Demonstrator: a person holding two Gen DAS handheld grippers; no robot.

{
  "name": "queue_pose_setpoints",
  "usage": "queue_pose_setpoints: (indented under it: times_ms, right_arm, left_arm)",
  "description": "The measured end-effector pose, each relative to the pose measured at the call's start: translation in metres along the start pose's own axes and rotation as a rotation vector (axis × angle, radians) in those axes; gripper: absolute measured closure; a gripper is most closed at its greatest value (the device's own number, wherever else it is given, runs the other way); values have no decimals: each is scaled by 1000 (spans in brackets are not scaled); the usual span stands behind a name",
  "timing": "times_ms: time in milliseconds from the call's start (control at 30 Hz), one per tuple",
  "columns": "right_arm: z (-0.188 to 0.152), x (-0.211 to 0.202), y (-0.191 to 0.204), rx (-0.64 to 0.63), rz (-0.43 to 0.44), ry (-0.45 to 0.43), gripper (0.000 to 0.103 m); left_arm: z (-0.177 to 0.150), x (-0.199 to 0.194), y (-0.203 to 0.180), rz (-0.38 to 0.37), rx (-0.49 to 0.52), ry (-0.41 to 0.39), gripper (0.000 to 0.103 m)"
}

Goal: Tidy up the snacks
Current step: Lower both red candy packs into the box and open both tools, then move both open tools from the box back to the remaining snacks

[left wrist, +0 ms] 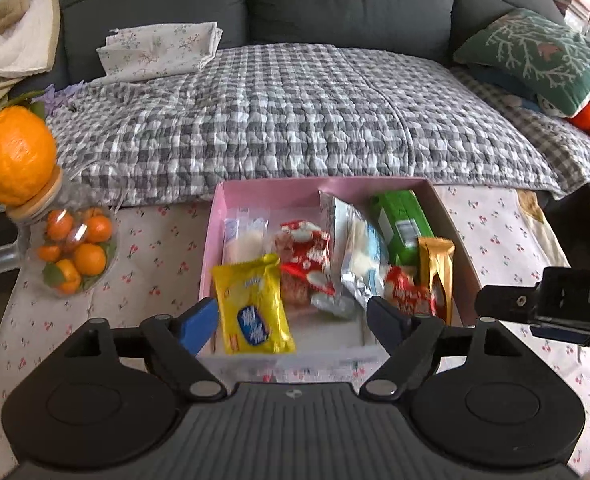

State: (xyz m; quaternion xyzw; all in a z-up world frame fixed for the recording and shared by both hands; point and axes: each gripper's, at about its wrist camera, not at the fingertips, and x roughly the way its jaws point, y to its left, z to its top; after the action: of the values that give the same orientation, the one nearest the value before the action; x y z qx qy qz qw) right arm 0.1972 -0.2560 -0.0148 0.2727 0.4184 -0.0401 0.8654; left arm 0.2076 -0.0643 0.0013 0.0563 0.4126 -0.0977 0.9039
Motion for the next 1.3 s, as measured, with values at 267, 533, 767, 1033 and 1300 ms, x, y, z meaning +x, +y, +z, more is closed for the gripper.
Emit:
queue_pose_setpoints:
  times_ms: [267, 533, 767, 1033, 1300]
  right_arm:
    - [-20, -22, -3, -23, 5, 7, 23]
    - [-38, -36, -1, -65, -10, 29, 23]
    - [-54, -46, 1, -109, -14, 31, 15]
    - [-77, -45, 1, -215, -56, 36, 13]
    - [-87, -41, -3, -220, -36, 82, 13]
  left_arm:
    - [-19, -19, 1, -10, 3, 21, 16]
    - [-41, -38, 5, -21, 14, 33, 10]
    - [-62, -51, 13, -25, 13, 25, 2]
    - [-85, -51, 30, -35, -11, 66, 1]
    - [-89, -50, 47, -16, -16, 73, 1]
